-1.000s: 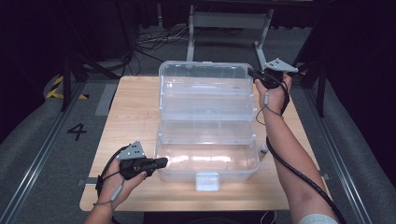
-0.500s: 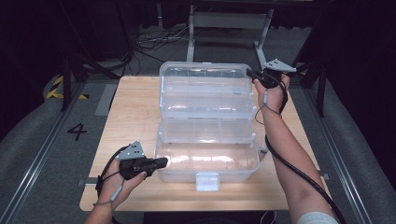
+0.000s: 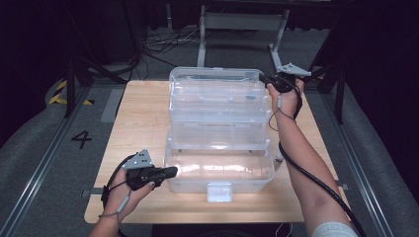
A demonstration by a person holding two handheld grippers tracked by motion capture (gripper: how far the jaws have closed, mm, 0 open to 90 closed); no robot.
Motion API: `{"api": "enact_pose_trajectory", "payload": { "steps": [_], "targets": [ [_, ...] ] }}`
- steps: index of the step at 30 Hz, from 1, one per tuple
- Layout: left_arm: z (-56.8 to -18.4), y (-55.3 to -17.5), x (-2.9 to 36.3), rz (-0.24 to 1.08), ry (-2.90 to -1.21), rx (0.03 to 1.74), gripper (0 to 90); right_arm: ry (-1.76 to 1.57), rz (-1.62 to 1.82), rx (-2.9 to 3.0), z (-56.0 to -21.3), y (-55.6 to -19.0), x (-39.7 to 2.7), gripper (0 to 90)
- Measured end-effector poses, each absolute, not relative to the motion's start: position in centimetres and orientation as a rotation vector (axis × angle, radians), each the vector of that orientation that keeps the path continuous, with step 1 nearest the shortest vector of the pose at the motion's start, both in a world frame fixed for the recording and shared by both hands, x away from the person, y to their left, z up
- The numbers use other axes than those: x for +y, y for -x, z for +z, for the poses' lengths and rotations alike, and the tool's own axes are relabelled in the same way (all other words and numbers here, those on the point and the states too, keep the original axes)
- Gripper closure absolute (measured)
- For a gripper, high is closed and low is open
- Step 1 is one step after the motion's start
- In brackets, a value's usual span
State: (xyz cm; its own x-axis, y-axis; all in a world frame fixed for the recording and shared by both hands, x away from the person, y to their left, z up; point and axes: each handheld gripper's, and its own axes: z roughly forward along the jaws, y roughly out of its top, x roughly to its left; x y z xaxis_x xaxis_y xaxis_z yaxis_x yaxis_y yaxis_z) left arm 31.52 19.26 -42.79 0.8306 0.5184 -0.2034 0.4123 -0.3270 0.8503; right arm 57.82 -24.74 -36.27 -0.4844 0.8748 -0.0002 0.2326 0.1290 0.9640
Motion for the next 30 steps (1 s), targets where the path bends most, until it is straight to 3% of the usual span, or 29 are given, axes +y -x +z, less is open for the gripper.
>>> {"api": "enact_pose_trajectory", "payload": {
  "steps": [30],
  "targets": [
    [-42.9, -31.6, 19.4, 0.111, -1.951, 0.681, 85.8, -1.152, 1.357, 1.84, -38.4, -59.6, -24.5, 83.9]
  ]
}}
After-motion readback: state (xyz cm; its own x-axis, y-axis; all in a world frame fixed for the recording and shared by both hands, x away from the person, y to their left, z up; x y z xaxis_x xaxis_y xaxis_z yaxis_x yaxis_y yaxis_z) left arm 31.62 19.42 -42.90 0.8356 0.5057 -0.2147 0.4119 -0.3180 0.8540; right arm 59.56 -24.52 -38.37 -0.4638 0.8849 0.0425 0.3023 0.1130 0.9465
